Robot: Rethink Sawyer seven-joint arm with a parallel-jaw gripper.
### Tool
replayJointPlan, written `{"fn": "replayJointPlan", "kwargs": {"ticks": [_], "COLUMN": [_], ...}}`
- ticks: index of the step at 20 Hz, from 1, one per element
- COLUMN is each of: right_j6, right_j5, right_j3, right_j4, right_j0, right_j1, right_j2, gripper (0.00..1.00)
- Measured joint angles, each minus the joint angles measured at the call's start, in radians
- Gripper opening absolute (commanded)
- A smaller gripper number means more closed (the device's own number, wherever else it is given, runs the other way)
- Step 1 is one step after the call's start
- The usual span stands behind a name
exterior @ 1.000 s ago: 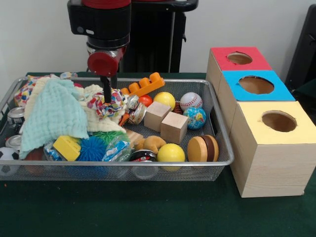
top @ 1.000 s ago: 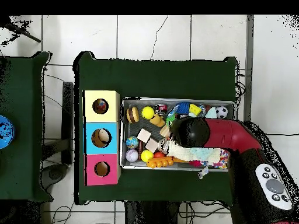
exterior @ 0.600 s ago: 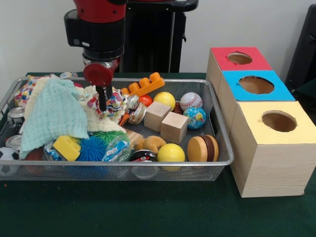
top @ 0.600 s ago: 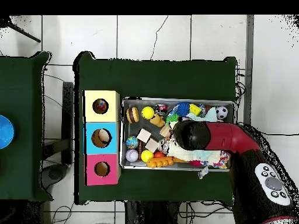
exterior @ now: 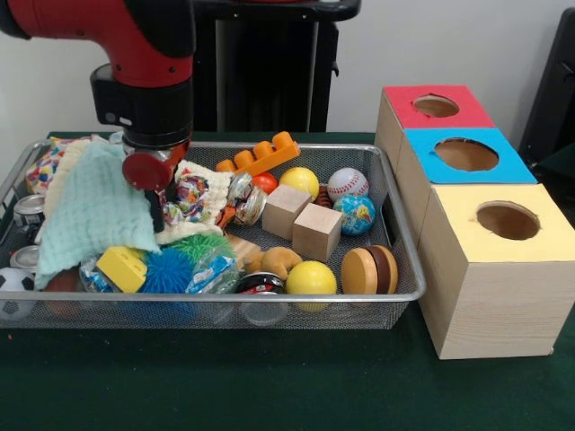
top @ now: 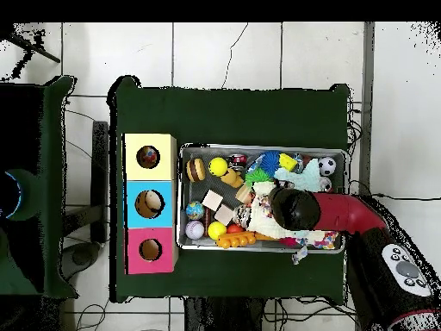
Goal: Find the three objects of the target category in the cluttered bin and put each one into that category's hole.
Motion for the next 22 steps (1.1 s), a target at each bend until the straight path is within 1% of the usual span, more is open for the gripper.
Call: {"fn": "replayJointPlan", "kwargs": {"ticks": [6,7,13,17,22], "right_j6": [0.0,0.0,0.0,0.0,0.0], "right_j5": [-0.033,-0.035,-0.035,-0.027,0.027], "right_j3": [-0.007,-0.006,-0.003,0.028,0.062], "right_j4": [-0.005,-0.003,0.017,0.057,0.101], "right_j0": [-0.006,-0.013,-0.027,-0.032,-0.012], "right_j1": [0.031,0.032,0.035,-0.002,-0.075], "right_j2": [-0.006,-0.003,0.003,0.007,0.006], "gripper": [1.0,0.0,0.0,0.0,0.0]}}
